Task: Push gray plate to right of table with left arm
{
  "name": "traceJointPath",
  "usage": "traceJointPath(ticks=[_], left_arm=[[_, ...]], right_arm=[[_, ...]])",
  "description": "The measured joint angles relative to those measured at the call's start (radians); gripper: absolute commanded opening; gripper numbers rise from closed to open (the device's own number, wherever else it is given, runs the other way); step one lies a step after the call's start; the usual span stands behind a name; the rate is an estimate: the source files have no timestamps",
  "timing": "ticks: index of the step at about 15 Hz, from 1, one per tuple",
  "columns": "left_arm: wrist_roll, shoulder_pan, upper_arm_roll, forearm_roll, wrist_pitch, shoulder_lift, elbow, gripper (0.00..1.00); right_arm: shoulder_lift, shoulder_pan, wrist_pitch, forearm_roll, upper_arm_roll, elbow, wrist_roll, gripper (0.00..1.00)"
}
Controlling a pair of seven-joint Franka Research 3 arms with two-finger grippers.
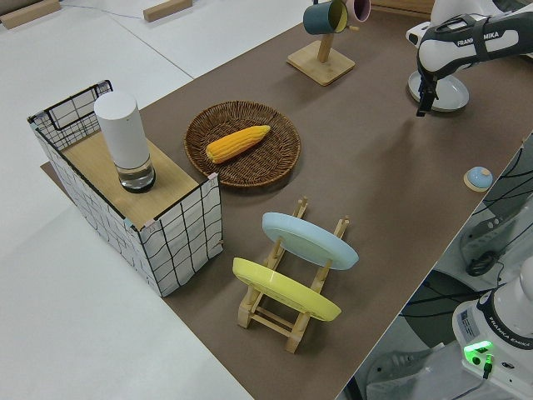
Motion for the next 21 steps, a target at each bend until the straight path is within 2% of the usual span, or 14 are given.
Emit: traceJointPath(ticks=[2, 4, 10, 13, 17, 21], left_arm=[[0.08, 0.039, 0.023, 0.001, -0.077, -0.029, 0.014, 0.99], [0.194, 0.068, 0.071, 0.001, -0.164, -0.047, 0.043, 0.99], [0.57, 0.125, 0.296, 0.002, -0.354, -0.062, 0.159, 0.99], [0.718, 0.148, 0.374, 0.026, -0.379, -0.063, 0.192, 0.99], [0.808, 0.188, 0.398, 0.085, -0.419, -0.063, 0.22, 0.99], [0.818, 0.218, 0.39, 0.145, -0.471, -0.064, 0.3, 0.99]], right_arm=[[0.0, 0.0, 0.0, 0.0, 0.0, 0.0, 0.0, 0.996], [0.0, 0.0, 0.0, 0.0, 0.0, 0.0, 0.0, 0.996], [0.0, 0.0, 0.0, 0.0, 0.0, 0.0, 0.0, 0.996], [0.0, 0.0, 0.0, 0.0, 0.0, 0.0, 0.0, 0.996], [0.0, 0.0, 0.0, 0.0, 0.0, 0.0, 0.0, 0.996], [0.0, 0.0, 0.0, 0.0, 0.0, 0.0, 0.0, 0.996]])
